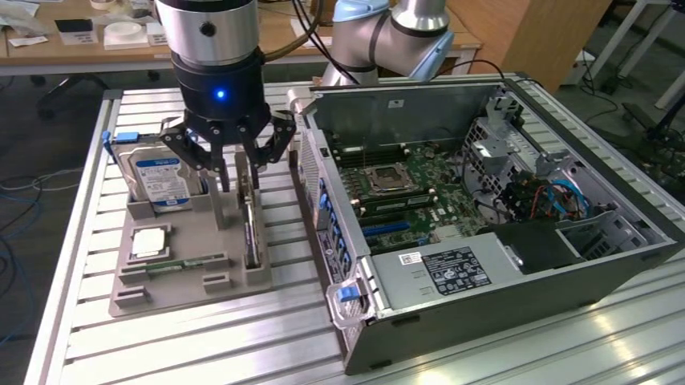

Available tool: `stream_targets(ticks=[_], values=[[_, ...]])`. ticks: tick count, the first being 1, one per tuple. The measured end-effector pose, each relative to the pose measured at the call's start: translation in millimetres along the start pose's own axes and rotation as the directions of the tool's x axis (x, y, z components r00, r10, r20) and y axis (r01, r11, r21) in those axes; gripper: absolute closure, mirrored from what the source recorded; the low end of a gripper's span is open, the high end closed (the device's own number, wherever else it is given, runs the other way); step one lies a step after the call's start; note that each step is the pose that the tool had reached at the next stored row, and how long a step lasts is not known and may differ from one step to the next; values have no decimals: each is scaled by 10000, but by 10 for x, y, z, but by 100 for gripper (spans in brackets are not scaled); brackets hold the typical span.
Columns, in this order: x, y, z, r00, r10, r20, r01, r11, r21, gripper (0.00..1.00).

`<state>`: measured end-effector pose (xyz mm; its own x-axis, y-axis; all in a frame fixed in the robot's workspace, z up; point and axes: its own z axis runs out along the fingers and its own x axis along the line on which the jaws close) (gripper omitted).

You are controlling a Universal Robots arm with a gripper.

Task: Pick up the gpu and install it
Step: 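Pick up the gpu and move the gpu toward the slot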

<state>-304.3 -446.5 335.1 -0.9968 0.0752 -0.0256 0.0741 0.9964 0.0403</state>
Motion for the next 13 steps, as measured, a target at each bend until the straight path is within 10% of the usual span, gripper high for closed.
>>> stream_targets(ticks=[13], values=[[5,-8,205,10000,0,-2,0,10000,2,58]])
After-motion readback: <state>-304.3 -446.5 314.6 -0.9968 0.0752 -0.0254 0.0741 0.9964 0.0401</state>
